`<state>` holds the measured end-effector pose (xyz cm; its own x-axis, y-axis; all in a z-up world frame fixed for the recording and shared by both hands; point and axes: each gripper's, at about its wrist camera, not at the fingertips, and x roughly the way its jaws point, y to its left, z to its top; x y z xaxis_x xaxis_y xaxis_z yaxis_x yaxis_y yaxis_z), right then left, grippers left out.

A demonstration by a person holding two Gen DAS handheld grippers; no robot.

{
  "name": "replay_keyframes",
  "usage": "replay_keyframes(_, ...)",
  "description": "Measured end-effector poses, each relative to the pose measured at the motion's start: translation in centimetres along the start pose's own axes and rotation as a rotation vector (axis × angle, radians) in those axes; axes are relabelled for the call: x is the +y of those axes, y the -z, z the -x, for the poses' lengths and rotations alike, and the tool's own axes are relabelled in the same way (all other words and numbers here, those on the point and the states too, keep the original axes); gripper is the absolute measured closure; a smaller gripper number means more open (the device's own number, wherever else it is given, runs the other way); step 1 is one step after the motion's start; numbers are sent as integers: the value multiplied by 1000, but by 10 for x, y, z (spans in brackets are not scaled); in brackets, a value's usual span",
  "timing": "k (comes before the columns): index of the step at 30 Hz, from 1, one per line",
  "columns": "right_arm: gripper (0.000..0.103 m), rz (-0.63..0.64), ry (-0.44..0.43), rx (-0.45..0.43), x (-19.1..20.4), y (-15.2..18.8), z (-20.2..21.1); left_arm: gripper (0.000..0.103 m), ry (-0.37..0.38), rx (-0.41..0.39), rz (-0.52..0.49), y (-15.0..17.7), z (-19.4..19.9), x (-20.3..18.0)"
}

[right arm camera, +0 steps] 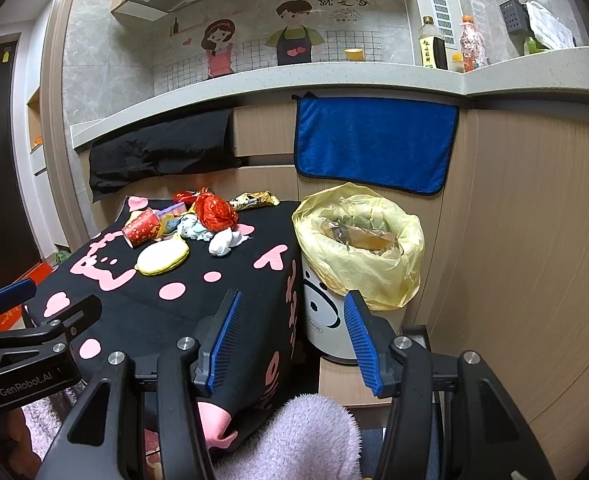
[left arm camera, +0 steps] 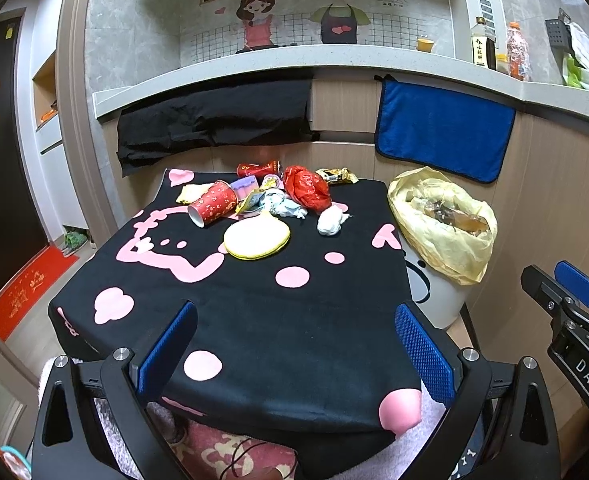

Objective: Collect trash

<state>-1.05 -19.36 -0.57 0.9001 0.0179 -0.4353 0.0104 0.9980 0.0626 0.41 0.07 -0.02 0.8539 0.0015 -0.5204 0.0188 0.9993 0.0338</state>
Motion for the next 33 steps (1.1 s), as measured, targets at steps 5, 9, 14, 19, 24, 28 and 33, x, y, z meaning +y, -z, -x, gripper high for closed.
replay_keyframes(5,53,-2,2,-1,-1,0,0,4,2,-2,-1,0,1,-1)
replay_keyframes(9,53,-4,3,-2,-2,0,1,4,3,-6,-2,1,2,-4)
replay_keyframes(14,53,-4,4,-3,-4,1,1,4,6,-5,-3,2,3,-4)
replay_keyframes(19,53,-5,2,-2,-4,0,1,4,8,-7,-7,2,4,-6)
replay_keyframes(24,53,-5,2,-2,-5,1,2,4,11,-5,-4,2,5,-7)
replay_keyframes(28,53,-9,9,-6,-8,0,3,4,8,-7,-6,2,5,-6)
replay_keyframes(33,53,-13,10,-6,-10,0,3,4,10,-6,-3,2,5,-8)
